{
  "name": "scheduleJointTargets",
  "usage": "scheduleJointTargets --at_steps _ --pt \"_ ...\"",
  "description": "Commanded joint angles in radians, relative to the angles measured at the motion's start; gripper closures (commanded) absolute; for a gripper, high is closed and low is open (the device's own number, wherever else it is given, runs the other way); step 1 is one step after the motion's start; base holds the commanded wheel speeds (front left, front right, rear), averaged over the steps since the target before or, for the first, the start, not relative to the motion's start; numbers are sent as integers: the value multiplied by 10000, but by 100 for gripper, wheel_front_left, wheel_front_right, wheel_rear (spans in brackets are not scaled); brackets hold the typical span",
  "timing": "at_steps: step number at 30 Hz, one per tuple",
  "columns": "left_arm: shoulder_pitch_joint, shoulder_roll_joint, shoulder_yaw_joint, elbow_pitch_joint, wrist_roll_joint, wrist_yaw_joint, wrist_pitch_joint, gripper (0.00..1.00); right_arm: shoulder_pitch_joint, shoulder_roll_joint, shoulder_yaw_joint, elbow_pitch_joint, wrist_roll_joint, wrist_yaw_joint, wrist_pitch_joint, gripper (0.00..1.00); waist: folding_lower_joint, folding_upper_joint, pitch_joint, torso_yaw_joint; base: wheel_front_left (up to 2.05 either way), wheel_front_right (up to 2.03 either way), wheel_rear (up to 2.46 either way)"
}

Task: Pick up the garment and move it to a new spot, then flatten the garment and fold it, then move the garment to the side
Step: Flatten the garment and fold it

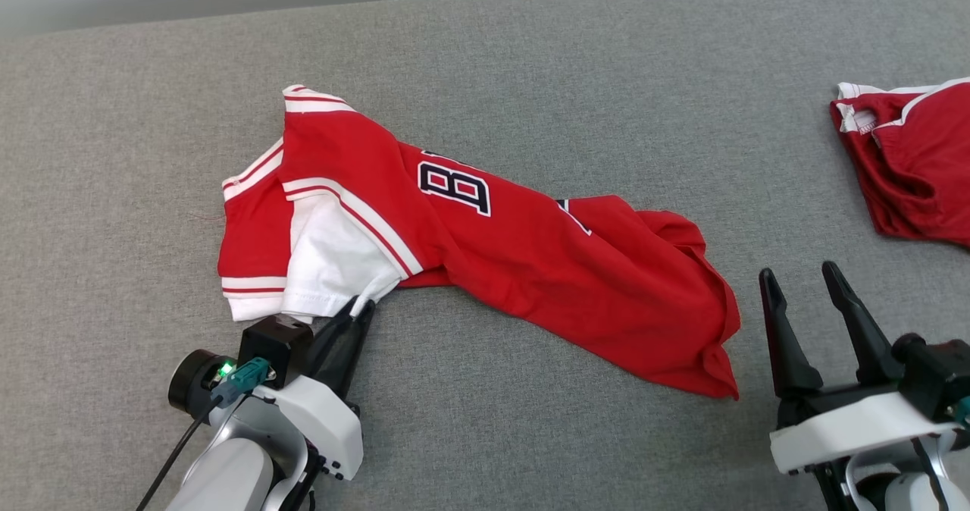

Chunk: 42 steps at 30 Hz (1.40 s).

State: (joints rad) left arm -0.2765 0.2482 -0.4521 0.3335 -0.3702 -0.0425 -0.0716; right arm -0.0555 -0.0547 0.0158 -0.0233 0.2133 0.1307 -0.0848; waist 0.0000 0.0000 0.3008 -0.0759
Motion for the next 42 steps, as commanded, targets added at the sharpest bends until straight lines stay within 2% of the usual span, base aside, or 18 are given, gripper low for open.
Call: scheduleJointTargets --at_steps 1,7,14,17,25,26,27,28,32,42 --pt "-217 81 8 47 35 65 -68 100 163 -6 -55 36 4 0 -29 0 0 0 -3 11 0 0 0" --pt "-192 121 -55 -164 59 90 -174 100 864 2 155 182 -114 0 154 0 0 0 -17 39 0 0 0" --pt "-18 202 -5 -653 -94 181 -134 100 1453 2 975 453 44 0 291 0 0 0 114 77 0 0 0" --pt "-129 245 4 -789 -107 189 -100 100 1419 -2 1217 720 7 0 311 0 0 0 253 143 0 0 0" --pt "-255 243 -53 -866 -180 150 -124 100 933 10 1054 1870 -59 0 62 0 0 0 353 294 0 0 0" --pt "-258 242 -54 -868 -192 155 -142 100 866 14 1045 1983 8 -1 -3 13 0 0 353 316 0 0 0" --pt "-264 240 -64 -875 -201 160 -158 100 835 13 1059 2098 30 -1 -24 60 0 0 345 339 0 0 0" --pt "-261 235 -60 -896 -213 172 -200 100 818 16 1087 2187 69 0 -87 100 0 0 333 357 0 0 0" --pt "-238 317 31 -1093 -208 246 -363 100 747 -1 1065 1977 167 -1 -357 100 0 0 294 366 0 0 0" --pt "-414 883 495 -2760 -7 707 -348 100 99 -377 472 -40 301 0 -152 100 0 0 -203 242 0 0 0"
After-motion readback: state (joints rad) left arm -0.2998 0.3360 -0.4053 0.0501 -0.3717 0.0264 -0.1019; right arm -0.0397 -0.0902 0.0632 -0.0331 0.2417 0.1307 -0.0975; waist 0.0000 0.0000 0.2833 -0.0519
